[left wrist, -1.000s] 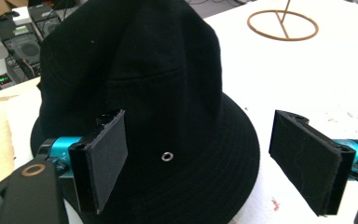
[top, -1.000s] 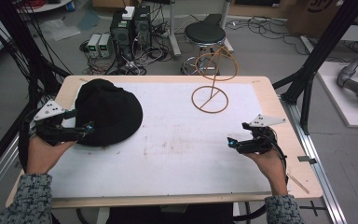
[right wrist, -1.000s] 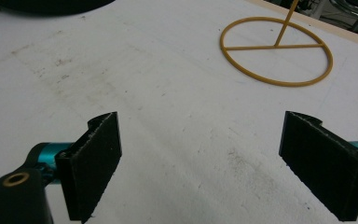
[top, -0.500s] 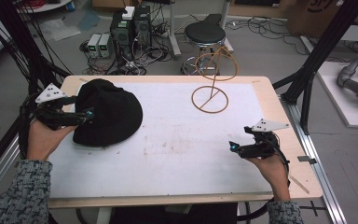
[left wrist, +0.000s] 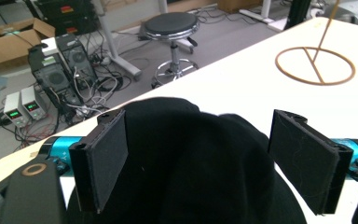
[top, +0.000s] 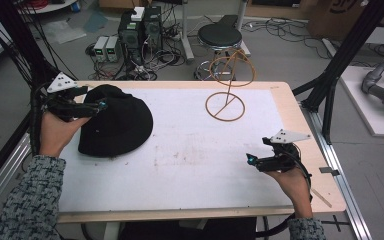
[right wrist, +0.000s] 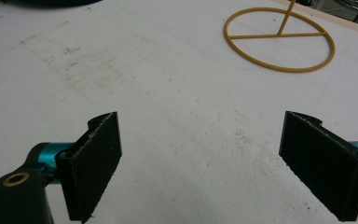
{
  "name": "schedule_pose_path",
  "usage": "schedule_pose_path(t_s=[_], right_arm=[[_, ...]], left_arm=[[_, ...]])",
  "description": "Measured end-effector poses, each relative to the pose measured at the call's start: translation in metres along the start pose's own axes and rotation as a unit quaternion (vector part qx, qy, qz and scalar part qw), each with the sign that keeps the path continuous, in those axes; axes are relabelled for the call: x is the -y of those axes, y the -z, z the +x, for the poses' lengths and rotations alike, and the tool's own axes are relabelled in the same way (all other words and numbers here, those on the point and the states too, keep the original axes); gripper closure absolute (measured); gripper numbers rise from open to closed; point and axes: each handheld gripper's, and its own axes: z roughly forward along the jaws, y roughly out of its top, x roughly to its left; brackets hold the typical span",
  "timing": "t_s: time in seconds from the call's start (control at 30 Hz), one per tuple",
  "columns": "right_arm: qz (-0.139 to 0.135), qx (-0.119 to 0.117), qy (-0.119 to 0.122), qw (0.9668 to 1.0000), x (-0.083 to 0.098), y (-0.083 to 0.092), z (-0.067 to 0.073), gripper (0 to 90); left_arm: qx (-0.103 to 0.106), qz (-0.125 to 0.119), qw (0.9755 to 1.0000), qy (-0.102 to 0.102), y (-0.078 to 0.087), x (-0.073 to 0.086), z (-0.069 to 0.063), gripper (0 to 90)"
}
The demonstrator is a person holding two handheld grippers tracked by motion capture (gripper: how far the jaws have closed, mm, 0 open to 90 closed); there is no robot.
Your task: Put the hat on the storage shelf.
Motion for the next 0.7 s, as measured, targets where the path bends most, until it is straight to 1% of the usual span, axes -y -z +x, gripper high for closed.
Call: schedule_pose_path(t_s=[0.07,0.13,0.2,0.27,0.4,0.47,0.6,0.67,0.7], right_arm=[[0.001,-0.002,-0.001,1.0,0.0,0.0,0.0,12.7],[0.001,-0.002,0.0,1.0,0.001,-0.001,0.0,12.7],[0.003,-0.003,0.001,1.0,0.001,-0.002,0.001,12.7],[0.003,-0.003,0.002,1.0,0.0,-0.002,0.001,12.7],[0.003,-0.006,0.003,1.0,0.0,-0.003,0.003,12.7],[0.004,-0.007,0.003,1.0,0.0,-0.003,0.003,12.7],[0.005,-0.007,0.001,1.0,0.0,-0.003,0.003,12.7],[0.004,-0.007,0.002,1.0,0.0,-0.003,0.002,12.7],[0.004,-0.006,0.002,1.0,0.001,-0.002,0.002,12.7]], left_arm=[[-0.004,-0.012,0.9999,0.004,-0.002,-0.001,0.001,20.6],[-0.006,-0.021,0.9997,0.01,-0.005,-0.002,0.001,20.6],[-0.01,-0.027,0.9995,0.01,-0.009,-0.003,0.001,20.7],[-0.014,-0.035,0.9992,0.015,-0.013,-0.004,0.002,20.8],[-0.011,-0.039,0.9989,0.025,-0.021,-0.003,0.004,21.1],[-0.013,-0.036,0.9989,0.028,-0.025,-0.002,0.005,21.2],[-0.014,-0.033,0.999,0.027,-0.032,0.002,0.006,22.2],[-0.016,-0.036,0.9986,0.034,-0.035,0.005,0.008,23.4],[-0.013,-0.038,0.9984,0.039,-0.036,0.007,0.009,24.8]])
